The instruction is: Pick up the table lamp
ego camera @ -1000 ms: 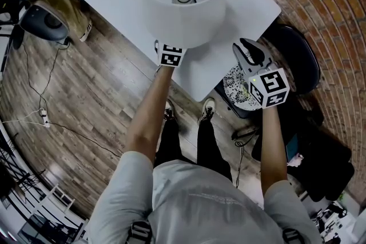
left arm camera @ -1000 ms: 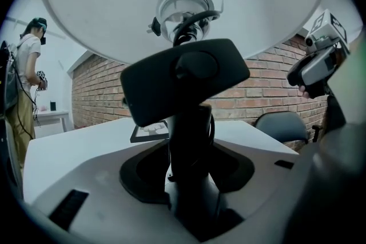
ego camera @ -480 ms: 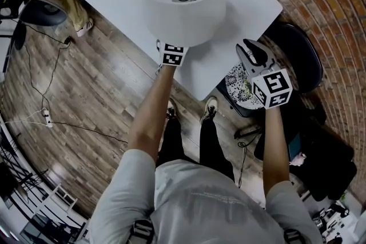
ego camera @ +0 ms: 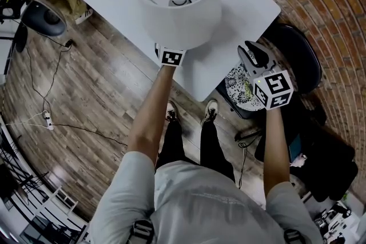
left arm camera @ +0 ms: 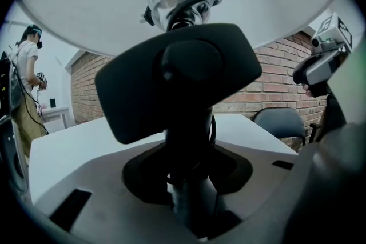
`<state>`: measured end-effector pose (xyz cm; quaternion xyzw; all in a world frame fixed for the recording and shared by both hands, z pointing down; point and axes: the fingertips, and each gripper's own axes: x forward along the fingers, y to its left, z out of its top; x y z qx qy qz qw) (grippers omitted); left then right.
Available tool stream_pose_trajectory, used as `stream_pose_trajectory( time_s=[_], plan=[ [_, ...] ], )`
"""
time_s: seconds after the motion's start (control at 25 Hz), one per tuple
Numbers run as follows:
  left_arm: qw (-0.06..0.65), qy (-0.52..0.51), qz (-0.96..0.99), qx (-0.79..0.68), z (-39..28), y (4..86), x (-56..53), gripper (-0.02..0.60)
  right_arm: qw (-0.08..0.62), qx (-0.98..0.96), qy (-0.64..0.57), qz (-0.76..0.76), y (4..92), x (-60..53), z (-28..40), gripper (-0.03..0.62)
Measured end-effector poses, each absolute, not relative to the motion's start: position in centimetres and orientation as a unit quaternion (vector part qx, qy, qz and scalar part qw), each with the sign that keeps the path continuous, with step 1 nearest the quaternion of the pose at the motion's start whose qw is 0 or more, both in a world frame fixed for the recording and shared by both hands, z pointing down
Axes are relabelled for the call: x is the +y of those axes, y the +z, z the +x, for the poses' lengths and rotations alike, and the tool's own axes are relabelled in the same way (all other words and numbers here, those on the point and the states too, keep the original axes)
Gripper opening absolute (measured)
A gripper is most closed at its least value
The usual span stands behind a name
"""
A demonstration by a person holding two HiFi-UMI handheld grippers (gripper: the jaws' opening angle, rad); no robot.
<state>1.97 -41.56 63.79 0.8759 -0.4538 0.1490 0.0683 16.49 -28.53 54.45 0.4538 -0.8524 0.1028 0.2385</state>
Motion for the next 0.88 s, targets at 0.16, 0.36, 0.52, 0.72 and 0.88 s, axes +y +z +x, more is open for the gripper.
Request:
stream_pose_trajectory(
  time_s=[0.16, 0.36, 0.52, 0.72, 0.88],
  plan=[
    [0.086, 0.157, 0.87, -0.459, 1.3, 63.8, -41.5, 0.149, 0.236, -0.854, 0.101, 0.453, 54.2, -28.4, 16.2, 0.101],
    [0.09, 0.167, 0.868, -0.459, 0.5, 63.4, -41.2, 0.147, 0.236, -0.855, 0.099, 0.452, 54.0, -27.7, 15.6, 0.101],
    [0.086, 0.194, 0.867, -0.451, 0.2, 63.5, -40.6, 0.146, 0.235, -0.855, 0.099, 0.452, 53.9, -27.3, 15.3, 0.101],
    [0.094, 0.205, 0.878, -0.422, 0.5, 63.7, -39.6, 0.146, 0.229, -0.855, 0.097, 0.455, 53.1, -27.4, 15.4, 0.103],
    [0.104, 0.199, 0.886, -0.405, 0.4, 61.8, -38.9, 0.146, 0.222, -0.855, 0.092, 0.46, 51.9, -27.6, 15.5, 0.101]
  ],
)
